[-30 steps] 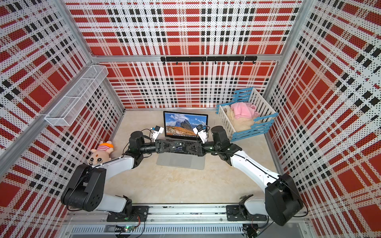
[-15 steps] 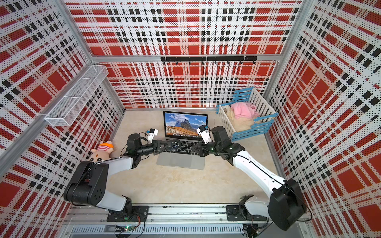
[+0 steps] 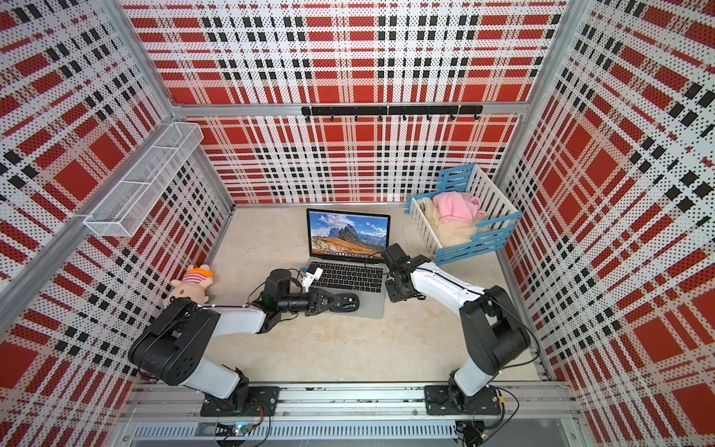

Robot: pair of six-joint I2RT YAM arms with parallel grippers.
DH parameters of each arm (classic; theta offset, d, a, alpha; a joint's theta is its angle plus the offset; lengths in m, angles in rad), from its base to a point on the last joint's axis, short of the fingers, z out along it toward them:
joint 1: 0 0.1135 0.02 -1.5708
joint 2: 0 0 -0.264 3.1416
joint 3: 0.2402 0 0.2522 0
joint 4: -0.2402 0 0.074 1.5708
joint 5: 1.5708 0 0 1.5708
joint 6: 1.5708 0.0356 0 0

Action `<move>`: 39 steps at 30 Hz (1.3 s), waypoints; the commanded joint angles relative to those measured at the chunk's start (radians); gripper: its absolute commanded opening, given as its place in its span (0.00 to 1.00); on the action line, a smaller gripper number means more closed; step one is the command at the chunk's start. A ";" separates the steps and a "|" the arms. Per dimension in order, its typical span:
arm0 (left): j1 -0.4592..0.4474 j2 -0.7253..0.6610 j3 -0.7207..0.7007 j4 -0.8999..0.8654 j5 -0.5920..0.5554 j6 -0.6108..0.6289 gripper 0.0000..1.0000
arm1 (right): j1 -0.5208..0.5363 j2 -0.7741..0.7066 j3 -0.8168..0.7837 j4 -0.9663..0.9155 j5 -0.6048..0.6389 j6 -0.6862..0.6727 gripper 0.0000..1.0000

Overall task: Remove the wireless mouse receiver from the laptop
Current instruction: Place the lid at the center of the board, then place the mouse at the center of the board.

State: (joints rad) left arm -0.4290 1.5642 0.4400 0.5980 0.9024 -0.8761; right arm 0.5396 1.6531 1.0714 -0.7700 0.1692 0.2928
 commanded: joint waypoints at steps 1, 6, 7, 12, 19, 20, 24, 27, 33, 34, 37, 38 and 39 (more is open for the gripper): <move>-0.042 0.034 -0.011 0.019 -0.017 0.038 0.00 | 0.004 0.046 0.019 -0.070 0.129 -0.011 0.00; -0.087 0.096 -0.015 0.018 -0.026 0.051 0.00 | 0.004 0.117 0.026 -0.092 0.185 -0.009 0.00; -0.097 0.106 -0.012 0.019 -0.028 0.052 0.00 | 0.004 0.126 0.026 -0.096 0.189 -0.009 0.00; -0.125 0.151 -0.018 0.019 -0.030 0.055 0.00 | 0.004 0.115 0.020 -0.092 0.144 -0.009 0.15; -0.140 0.209 -0.019 0.019 -0.026 0.057 0.00 | -0.002 0.046 0.021 -0.067 0.043 -0.021 0.47; -0.140 0.216 -0.018 0.018 -0.029 0.055 0.00 | -0.004 0.039 0.021 -0.062 0.044 -0.023 0.50; -0.139 0.242 -0.021 0.018 -0.039 0.052 0.00 | -0.012 0.023 0.021 -0.055 0.043 -0.027 0.56; -0.137 0.253 -0.024 0.014 -0.051 0.051 0.14 | -0.018 -0.017 0.018 -0.035 0.000 -0.025 0.64; -0.123 0.261 -0.025 -0.013 -0.068 0.063 0.31 | -0.044 -0.108 0.025 0.008 -0.050 -0.034 0.72; -0.119 0.258 -0.026 -0.019 -0.069 0.065 0.36 | -0.053 -0.119 0.023 0.018 -0.068 -0.037 0.73; -0.112 0.250 -0.026 -0.043 -0.083 0.075 0.42 | -0.075 -0.153 0.013 0.056 -0.127 -0.047 0.79; -0.108 0.245 -0.024 -0.054 -0.088 0.080 0.43 | -0.080 -0.165 0.009 0.068 -0.143 -0.051 0.81; -0.103 0.240 -0.026 -0.062 -0.093 0.085 0.43 | -0.088 -0.175 0.003 0.081 -0.167 -0.059 0.82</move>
State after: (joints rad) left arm -0.5438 1.7908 0.4301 0.6575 0.8906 -0.8246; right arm 0.4671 1.5173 1.0924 -0.7441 0.0780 0.2512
